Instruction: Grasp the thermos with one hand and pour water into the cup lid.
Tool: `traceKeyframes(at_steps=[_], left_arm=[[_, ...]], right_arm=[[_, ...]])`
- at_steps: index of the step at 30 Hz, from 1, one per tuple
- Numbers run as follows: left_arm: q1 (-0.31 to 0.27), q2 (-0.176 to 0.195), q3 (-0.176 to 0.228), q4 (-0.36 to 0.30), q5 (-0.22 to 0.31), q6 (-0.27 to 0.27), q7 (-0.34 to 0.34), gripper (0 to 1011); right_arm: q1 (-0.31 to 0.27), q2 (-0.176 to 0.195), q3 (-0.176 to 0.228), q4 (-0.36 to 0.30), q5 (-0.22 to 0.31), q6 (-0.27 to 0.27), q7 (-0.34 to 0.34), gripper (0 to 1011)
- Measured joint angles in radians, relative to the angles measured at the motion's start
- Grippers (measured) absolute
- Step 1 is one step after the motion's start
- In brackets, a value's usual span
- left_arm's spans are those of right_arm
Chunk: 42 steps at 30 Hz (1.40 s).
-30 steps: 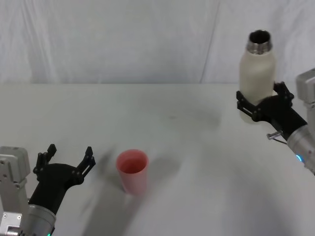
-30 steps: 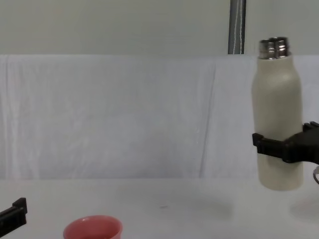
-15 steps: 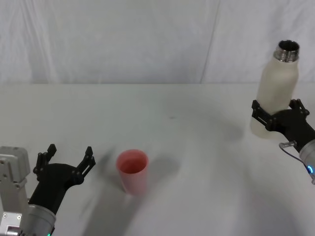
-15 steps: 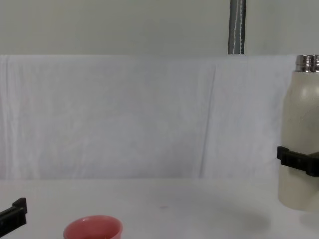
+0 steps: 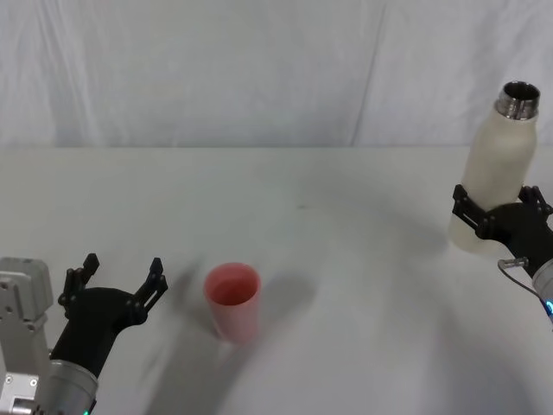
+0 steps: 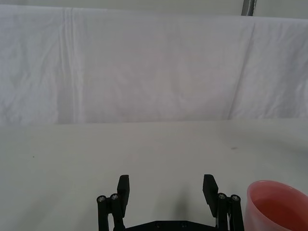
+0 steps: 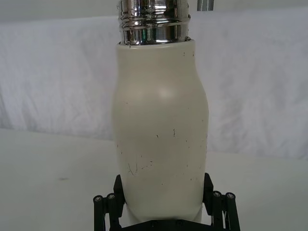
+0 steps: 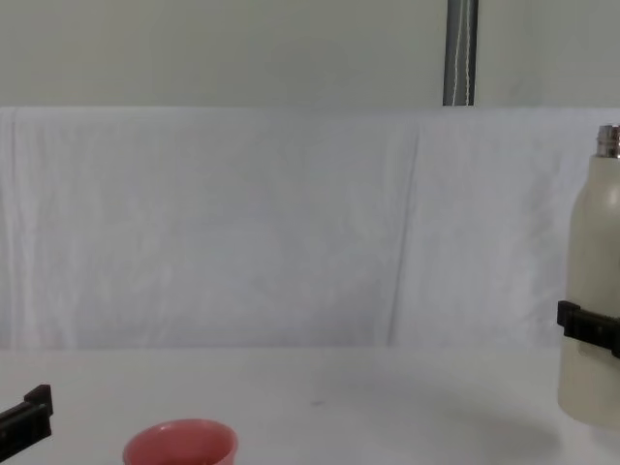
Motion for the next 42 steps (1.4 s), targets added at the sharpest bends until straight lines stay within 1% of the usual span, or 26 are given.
traceKeyframes(at_steps=[7, 11, 18, 30, 42], left_arm=[[0.000, 0.000, 0.000, 0.000, 0.000, 0.000, 0.000, 1001], [0.000, 0.000, 0.000, 0.000, 0.000, 0.000, 0.000, 1001], [0.000, 0.000, 0.000, 0.000, 0.000, 0.000, 0.000, 1001], [0.000, 0.000, 0.000, 0.000, 0.000, 0.000, 0.000, 1001], [0.000, 0.000, 0.000, 0.000, 0.000, 0.000, 0.000, 1001]], right_arm=[[0.015, -0.007, -0.008, 0.036, -0.001, -0.014, -0.001, 953], [0.033, -0.013, -0.014, 0.063, -0.001, -0.024, 0.001, 952], [0.077, -0.022, -0.037, 0.124, -0.006, -0.045, 0.018, 953], [0.142, -0.044, -0.078, 0.224, -0.006, -0.064, 0.048, 953], [0.181, -0.059, -0.097, 0.289, -0.005, -0.083, 0.054, 953]])
